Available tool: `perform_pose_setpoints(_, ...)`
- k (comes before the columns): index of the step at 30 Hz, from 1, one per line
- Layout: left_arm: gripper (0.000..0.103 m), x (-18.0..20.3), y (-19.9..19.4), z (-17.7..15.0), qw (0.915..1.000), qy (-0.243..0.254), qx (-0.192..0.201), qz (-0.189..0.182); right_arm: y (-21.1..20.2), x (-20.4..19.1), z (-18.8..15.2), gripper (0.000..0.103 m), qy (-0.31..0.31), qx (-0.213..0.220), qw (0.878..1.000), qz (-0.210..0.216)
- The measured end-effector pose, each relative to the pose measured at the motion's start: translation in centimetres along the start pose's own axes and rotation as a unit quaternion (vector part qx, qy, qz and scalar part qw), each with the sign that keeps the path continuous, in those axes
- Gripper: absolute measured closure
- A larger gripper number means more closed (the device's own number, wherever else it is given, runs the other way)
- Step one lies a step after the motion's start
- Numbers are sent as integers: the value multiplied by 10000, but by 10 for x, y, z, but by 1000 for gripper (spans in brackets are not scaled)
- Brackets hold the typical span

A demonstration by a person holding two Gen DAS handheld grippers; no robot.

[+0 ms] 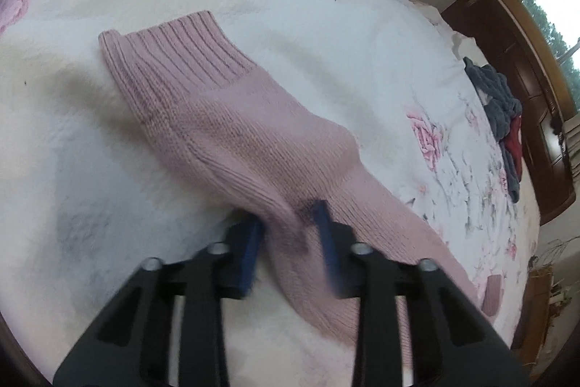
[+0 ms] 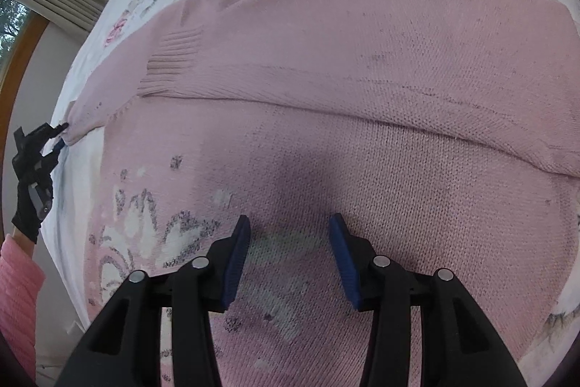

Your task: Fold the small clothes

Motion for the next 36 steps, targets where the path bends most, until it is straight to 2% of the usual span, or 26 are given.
perform_pose_setpoints(3,94,1,-6,0,10000,85,42,25,2,1,0,57,-64,24,10000,15)
perform_pose_setpoints(5,95,6,-15,-1,9998,134,151,16,3,1,-1,57,-124,40,9999,19)
perform_pose_setpoints(9,96,40,-34,-11,9976,555,361,-204,-2,2,-4,57,-51,65,9999,76)
perform_pose_setpoints(13,96,94,-55,-38,9890,1329,464,-466,-8,0,-9,57,-74,103,9999,-8)
perform_pose_setpoints(18,96,156,-56,-79,9747,2090,343,-712,-17,8,-17,57,-6,169,9999,37)
perform_pose_setpoints(23,96,209,-35,-118,9642,2484,165,-910,-26,21,-21,57,82,269,9996,32)
perform_pose_setpoints(29,96,246,4,-168,9564,2692,-245,-1108,-28,35,-24,57,188,312,9992,172)
perform_pose_setpoints(32,96,258,27,-192,9526,2815,-455,-1058,-26,37,-25,57,189,316,9991,208)
perform_pose_setpoints(36,94,256,61,-217,9516,2796,-800,-989,-25,40,-26,57,227,321,9988,281)
Point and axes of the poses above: each gripper's, at about its wrist camera, not at the fingertips, and y roughly the way its jaws point, x to its right, z to its top, the point moved 1 cm from there along y, roughly the way its jaws point, and after that the axes turned 15 degrees about -x, right-handed, at the moved point
